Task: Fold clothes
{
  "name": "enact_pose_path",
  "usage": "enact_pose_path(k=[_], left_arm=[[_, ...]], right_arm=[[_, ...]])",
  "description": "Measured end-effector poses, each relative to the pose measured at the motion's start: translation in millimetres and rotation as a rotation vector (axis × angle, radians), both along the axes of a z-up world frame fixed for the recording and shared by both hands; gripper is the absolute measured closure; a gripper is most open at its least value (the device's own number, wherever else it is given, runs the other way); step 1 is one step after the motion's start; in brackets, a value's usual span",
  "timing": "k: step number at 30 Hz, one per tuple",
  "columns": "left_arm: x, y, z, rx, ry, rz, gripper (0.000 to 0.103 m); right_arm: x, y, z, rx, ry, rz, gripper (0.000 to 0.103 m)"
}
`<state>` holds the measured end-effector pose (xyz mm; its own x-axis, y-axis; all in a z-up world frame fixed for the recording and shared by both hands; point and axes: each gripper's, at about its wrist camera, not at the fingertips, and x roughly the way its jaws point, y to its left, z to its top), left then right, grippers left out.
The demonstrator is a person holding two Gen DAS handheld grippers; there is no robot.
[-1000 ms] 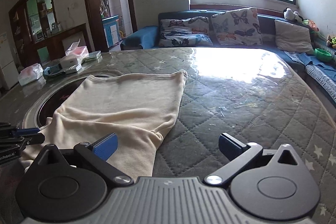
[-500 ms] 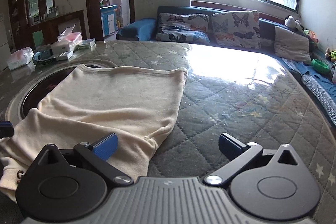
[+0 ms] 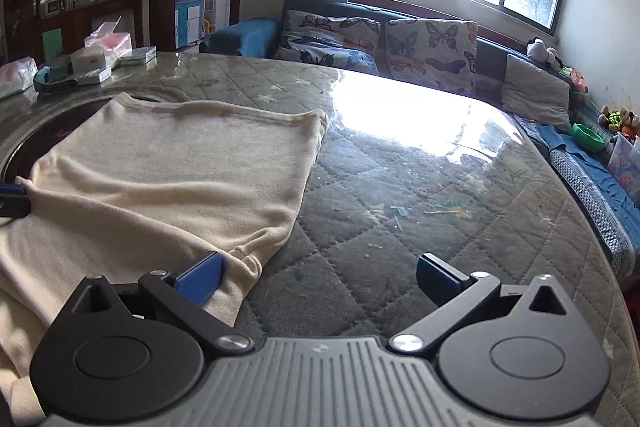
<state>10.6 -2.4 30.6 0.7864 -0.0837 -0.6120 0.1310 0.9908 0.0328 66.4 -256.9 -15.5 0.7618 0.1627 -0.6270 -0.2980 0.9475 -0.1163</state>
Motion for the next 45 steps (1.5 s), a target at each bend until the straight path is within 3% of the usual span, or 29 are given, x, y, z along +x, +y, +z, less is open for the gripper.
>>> enact_pose_path(k=[3,9,15,21,29,31,33,45], left_arm=[[1,-2,-1,0.021,-0.006,0.002,0.072],[-6,-3,0,0.034,-0.017,-0.003,0.072],[-28,-21,1,0.067,-0.053,-0.079,0.072],[-42,-24,-8,0.08,-0.046,-0.081,0.072],[-76,-12,0,0.112,-0.067,-0.103,0.069],[-89,-10,2,0.131,-0.074,-0.126,0.059],[-101,-9,3,0.16,-0.085,-0.158,0.056],[-123,-30,-14,0.317,-0.115,-0.287,0.056]], right_arm=[[2,2,1,-0.011,-0.02,0.004,0.0],[-1,-3,2,-0.016,-0.012,0.006,0.0],[-32,-2,11,-0.025,-0.043,0.074,0.0],[-64,0,-3,-0.122,-0.075,0.095,0.0],[-75,-10,-3,-0.096,-0.066,0.073,0.0],[-78,-12,-3,-0.099,-0.071,0.068,0.0],[-81,-12,0,-0.104,-0.079,0.067,0.0],[-87,-1,-1,-0.139,-0.085,0.113,0.0]])
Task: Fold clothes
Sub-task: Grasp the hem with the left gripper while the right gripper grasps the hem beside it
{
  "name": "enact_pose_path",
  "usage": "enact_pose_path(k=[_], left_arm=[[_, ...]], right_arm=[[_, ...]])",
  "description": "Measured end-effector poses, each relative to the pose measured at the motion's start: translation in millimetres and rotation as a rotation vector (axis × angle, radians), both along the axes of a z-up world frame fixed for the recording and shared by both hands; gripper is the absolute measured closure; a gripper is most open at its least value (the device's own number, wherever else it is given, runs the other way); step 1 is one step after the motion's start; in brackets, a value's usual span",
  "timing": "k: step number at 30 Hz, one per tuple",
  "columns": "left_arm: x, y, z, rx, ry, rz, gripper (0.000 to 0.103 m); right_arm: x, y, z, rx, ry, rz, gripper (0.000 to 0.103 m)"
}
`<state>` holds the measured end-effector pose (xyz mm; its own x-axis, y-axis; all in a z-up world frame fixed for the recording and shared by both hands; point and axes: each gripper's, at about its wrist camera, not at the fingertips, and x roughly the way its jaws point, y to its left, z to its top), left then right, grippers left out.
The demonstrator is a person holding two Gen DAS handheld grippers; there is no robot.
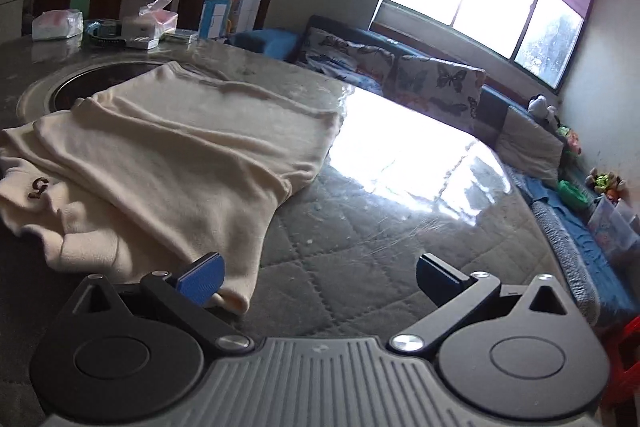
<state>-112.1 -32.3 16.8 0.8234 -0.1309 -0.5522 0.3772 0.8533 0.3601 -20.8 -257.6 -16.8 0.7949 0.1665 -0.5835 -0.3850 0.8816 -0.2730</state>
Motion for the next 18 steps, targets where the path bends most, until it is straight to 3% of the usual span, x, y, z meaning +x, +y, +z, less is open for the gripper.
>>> enact_pose_path(k=[8,14,18], left_arm=[[8,-13,-12,0.078,-0.049,-0.058,0.056],[10,-16,-14,0.075,-0.066,-0.104,0.058],[15,-18,-14,0.038,-0.068,-0.132,0.08]], right_arm=[[-3,4,5,0.011,0.009,0.034,0.0],[-9,8,9,0.01,0.013,0.09,0.0],[-18,14,13,-0.004,0.014,0.17,0.0]])
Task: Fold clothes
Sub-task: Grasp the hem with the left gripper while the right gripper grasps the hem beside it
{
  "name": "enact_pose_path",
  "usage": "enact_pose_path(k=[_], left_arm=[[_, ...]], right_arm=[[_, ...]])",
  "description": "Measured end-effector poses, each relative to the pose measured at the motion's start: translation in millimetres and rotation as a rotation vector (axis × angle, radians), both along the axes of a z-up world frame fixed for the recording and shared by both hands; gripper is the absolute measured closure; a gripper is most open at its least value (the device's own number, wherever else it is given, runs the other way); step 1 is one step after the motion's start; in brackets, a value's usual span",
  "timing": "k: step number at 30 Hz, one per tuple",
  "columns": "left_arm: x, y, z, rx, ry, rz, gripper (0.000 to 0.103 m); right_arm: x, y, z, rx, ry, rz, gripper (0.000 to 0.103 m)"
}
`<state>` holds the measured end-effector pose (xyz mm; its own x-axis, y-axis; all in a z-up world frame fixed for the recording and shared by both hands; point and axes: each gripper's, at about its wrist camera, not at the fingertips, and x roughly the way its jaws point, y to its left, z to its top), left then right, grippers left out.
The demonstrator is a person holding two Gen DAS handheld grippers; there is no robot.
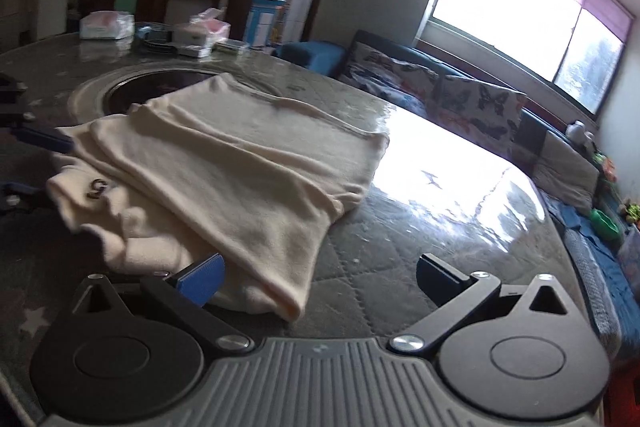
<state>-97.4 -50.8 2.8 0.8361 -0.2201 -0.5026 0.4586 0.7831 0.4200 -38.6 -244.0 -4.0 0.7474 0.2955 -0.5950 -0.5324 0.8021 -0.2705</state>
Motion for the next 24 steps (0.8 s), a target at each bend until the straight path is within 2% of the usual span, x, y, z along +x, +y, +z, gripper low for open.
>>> enact_pose_path(k=[1,2,8,10,12,16,19,20,21,24], left_arm=[[3,2,3,-0.025,0.006,0.01,0.089],[6,5,7,-0.051,0.012,0.019,0.093],[25,18,26,-0.201,0.046,0.077,0.095],[32,22,32,-0.233,0.059,0.09,0.095],[37,25,35,-0.253,0.068,0.097,0.095],[31,25,27,-0.21,0.053,0.098,0.095],[25,25,21,-0.178,0.041,0.099,0.091],[24,25,19,-0.167,0.037,0.099,0.091],[22,25,17,-0.157,0.033,0.099,0.088],[17,25,11,-0.125,0.021,0.1,0.079]], right_arm=[[-2,1,1,-0.004,0.0,0.02,0.0],[-5,3,2,-0.007,0.0,0.04,0.0],[-22,15,5,-0.016,0.022,0.182,0.001],[-26,24,2,-0.037,0.005,0.224,0.005],[-27,32,-1,-0.064,-0.019,0.246,0.013],[-18,51,-5,-0.07,-0.042,0.287,0.031],[-3,58,-6,-0.041,0.02,0.293,0.058],[1,57,-5,-0.025,0.039,0.287,0.074],[5,55,-5,-0.008,0.057,0.28,0.08],[14,51,-1,0.042,0.102,0.264,0.088]])
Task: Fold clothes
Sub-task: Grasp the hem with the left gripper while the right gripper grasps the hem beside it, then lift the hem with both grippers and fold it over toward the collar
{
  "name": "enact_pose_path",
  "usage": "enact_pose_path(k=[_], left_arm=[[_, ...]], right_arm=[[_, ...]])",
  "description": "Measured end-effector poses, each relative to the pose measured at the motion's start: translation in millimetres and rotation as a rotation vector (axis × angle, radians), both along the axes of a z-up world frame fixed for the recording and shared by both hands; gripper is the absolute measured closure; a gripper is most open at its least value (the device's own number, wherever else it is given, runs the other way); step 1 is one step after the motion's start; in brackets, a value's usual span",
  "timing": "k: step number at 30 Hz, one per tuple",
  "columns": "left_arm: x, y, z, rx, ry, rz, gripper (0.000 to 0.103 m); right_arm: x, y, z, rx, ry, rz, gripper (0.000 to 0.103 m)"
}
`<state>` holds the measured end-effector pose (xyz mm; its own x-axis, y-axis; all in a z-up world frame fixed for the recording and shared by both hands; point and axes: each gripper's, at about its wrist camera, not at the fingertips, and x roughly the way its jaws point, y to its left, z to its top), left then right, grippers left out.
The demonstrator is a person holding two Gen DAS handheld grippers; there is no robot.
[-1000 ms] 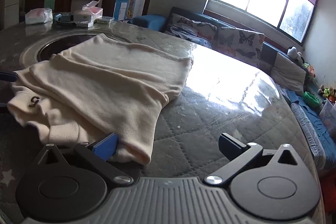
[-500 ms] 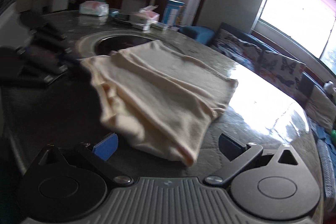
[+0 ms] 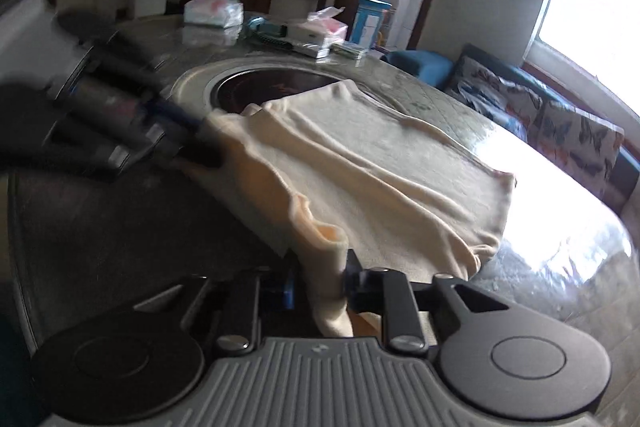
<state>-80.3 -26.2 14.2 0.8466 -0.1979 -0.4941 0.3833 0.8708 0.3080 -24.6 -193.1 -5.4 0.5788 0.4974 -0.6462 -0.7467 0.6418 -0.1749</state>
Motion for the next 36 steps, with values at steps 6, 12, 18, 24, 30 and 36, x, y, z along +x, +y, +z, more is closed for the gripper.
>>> enact_pose_path(k=[6,12,18,24,30,36], left_arm=[[-7,2,-10,0.056,-0.022,0.008,0.074],[-10,5,-8,0.051,-0.041,0.012,0.098],[-36,10,10,0.006,-0.041,0.002,0.099],[-74,13,28,-0.01,-0.024,-0.026,0.099],[-112,16,47,-0.025,-0.007,-0.053,0.099],[-113,20,56,-0.048,-0.013,-0.049,0.099]], right_arm=[[1,-2,7,0.032,-0.005,-0.02,0.091],[-10,-4,11,0.033,-0.008,-0.007,0.094],[-34,-12,28,0.039,0.012,0.054,0.095],[-59,-19,45,0.045,0.033,0.114,0.095],[-89,-26,60,0.047,0.058,0.177,0.096],[-110,-28,70,0.056,0.086,0.192,0.096]])
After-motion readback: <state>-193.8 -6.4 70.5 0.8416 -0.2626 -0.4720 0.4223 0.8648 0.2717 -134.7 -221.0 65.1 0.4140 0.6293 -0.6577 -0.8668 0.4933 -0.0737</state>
